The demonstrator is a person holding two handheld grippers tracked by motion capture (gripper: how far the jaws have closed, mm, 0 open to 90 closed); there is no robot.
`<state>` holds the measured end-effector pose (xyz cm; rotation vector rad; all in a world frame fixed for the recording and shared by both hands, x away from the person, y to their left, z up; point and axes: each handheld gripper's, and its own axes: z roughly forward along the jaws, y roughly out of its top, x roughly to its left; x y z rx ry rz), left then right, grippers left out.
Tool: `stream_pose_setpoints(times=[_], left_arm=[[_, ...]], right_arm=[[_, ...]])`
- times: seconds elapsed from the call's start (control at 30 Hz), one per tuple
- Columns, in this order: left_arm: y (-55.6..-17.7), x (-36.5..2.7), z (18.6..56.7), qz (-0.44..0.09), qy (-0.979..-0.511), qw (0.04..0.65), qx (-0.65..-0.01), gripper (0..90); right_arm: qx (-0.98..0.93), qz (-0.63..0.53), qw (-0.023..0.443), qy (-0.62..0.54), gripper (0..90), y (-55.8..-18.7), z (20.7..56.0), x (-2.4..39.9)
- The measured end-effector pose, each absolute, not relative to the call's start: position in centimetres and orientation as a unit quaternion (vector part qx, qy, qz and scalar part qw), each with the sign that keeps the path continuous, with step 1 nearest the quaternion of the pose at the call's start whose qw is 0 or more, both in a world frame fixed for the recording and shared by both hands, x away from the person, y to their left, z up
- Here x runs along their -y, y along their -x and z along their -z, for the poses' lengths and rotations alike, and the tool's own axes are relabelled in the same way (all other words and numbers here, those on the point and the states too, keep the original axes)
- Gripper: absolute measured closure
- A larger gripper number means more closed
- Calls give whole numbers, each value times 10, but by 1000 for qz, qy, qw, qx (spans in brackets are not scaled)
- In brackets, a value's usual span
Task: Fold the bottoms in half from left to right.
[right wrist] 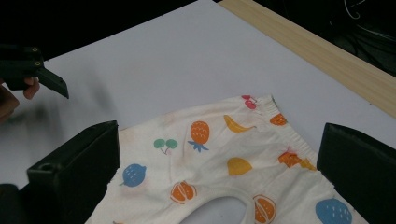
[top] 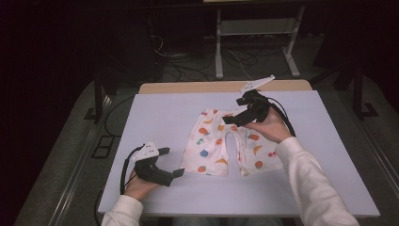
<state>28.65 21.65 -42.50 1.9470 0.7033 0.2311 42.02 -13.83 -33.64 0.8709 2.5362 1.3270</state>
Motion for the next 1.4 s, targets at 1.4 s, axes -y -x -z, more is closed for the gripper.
stream_pose_setpoints(times=[1.4], left_arm=[[-287,-218,425,-90,-803,512,-291,0]], right_arm=[[-832,-438,61,-336,0,-502,364,96]])
